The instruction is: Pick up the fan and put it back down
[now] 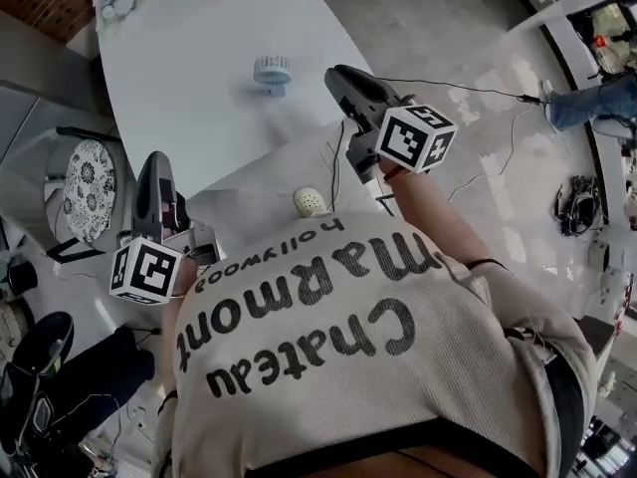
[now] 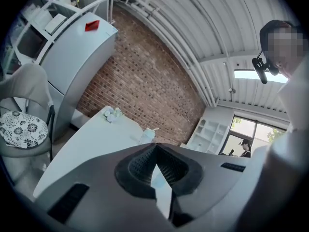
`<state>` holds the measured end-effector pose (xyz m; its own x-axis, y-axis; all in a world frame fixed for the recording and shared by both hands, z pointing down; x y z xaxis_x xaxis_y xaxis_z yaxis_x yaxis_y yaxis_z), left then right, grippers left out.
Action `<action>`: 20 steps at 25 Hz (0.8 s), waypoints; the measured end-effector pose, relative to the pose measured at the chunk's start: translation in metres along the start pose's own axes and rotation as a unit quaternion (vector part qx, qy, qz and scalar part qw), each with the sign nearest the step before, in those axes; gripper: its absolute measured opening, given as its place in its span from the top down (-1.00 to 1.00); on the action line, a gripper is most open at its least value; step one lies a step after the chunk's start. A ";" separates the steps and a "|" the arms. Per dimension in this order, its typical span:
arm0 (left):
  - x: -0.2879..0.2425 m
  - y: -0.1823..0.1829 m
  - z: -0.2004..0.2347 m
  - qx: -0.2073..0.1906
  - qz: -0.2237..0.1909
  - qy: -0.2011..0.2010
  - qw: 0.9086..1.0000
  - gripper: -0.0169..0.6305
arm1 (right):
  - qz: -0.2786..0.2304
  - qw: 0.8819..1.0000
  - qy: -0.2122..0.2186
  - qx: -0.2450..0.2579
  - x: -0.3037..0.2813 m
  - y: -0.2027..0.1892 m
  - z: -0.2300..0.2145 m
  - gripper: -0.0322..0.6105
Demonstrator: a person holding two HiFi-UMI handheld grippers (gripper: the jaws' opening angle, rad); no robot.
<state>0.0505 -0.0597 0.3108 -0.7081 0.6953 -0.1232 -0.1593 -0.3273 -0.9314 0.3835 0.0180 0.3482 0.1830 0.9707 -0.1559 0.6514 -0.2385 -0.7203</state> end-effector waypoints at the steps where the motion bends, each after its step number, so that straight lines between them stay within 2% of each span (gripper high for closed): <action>1: -0.003 -0.001 0.002 0.002 -0.001 0.012 1.000 0.95 | 0.014 1.000 0.014 0.003 -0.011 0.000 -0.002 0.59; 7: -0.008 -0.010 0.007 0.011 -0.003 0.067 0.998 0.95 | 0.099 0.992 0.064 0.036 -0.052 -0.010 -0.014 0.22; 11: -0.001 -0.019 0.014 0.023 -0.004 0.104 0.994 0.95 | 0.144 0.984 0.089 0.057 -0.076 -0.022 -0.018 -0.13; 20: 0.016 -0.018 0.024 0.030 -0.023 0.167 0.985 0.95 | 0.217 0.963 0.123 0.104 -0.120 -0.033 -0.022 -0.36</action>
<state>0.0253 -0.0577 0.3341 -0.4342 0.8790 -0.1973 -0.2335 -0.3214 -0.9177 0.3563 -0.0909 0.4056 0.5906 0.7386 -0.3252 0.3183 -0.5835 -0.7471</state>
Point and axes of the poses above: the fingertips, and each gripper's own axes: x backward along the fingers, z to its left, y out of its top, the point moved 5 cm from there along x, backward along the fingers, and after that the axes turned 12 degrees about -x, right-handed, at the moved point
